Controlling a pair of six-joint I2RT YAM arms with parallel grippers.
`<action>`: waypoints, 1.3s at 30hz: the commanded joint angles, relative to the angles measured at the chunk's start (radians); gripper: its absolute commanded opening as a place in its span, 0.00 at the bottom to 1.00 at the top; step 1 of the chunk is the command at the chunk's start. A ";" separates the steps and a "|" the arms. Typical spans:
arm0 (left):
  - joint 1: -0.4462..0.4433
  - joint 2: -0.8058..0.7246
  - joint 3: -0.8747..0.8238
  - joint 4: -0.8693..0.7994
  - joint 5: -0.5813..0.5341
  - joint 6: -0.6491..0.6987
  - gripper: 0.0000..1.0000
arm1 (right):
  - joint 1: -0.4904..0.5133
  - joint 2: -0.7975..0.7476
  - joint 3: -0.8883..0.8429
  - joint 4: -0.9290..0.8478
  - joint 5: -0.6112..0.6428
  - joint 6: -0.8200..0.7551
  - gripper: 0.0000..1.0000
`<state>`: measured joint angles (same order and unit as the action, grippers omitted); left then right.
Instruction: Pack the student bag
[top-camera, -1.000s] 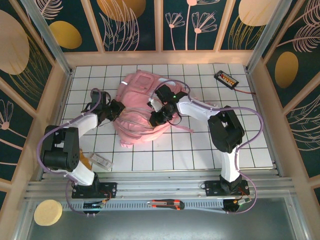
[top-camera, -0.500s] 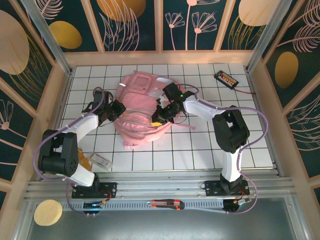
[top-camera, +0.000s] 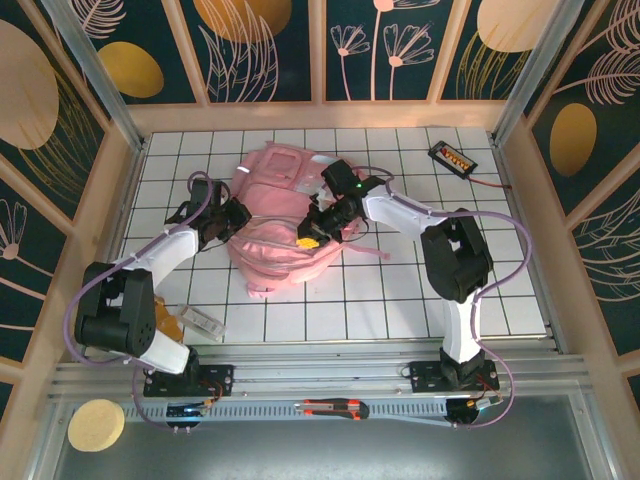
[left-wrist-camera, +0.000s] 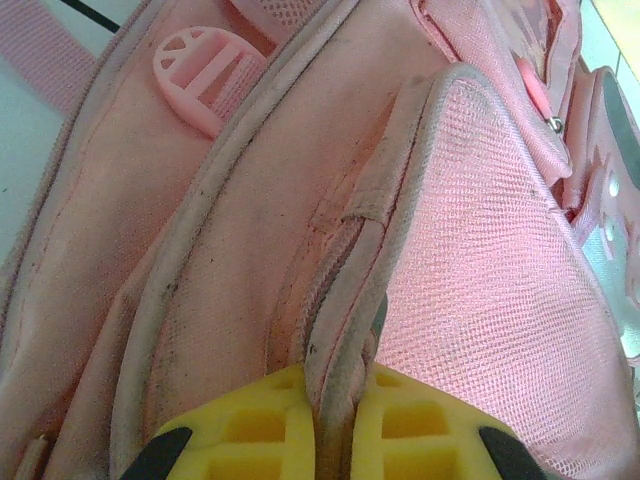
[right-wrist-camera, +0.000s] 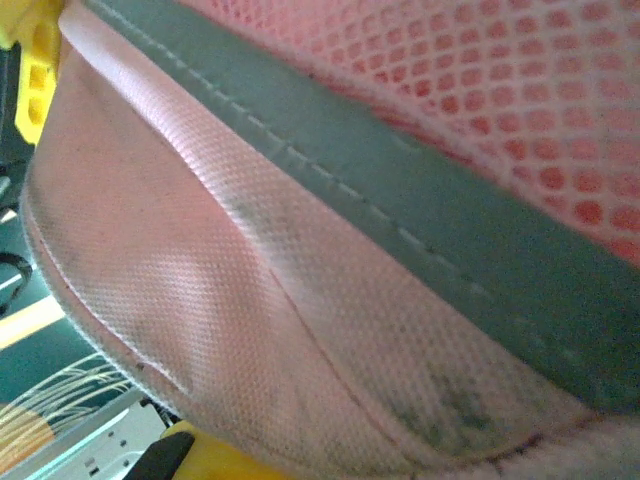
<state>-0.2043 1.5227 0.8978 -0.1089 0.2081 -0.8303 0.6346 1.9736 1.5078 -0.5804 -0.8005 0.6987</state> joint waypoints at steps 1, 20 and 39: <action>-0.029 -0.035 0.000 -0.048 0.044 0.021 0.00 | -0.031 -0.072 -0.048 0.060 0.095 0.061 0.10; -0.188 -0.140 -0.195 0.259 -0.038 -0.325 0.00 | -0.052 -0.337 -0.405 0.614 0.185 0.729 0.00; -0.237 -0.072 -0.089 0.256 -0.024 -0.306 0.00 | 0.096 -0.242 -0.430 0.826 0.289 1.041 0.00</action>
<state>-0.4080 1.4429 0.7528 0.0853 0.0799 -1.1568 0.6979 1.6814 1.0130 0.1757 -0.4881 1.7287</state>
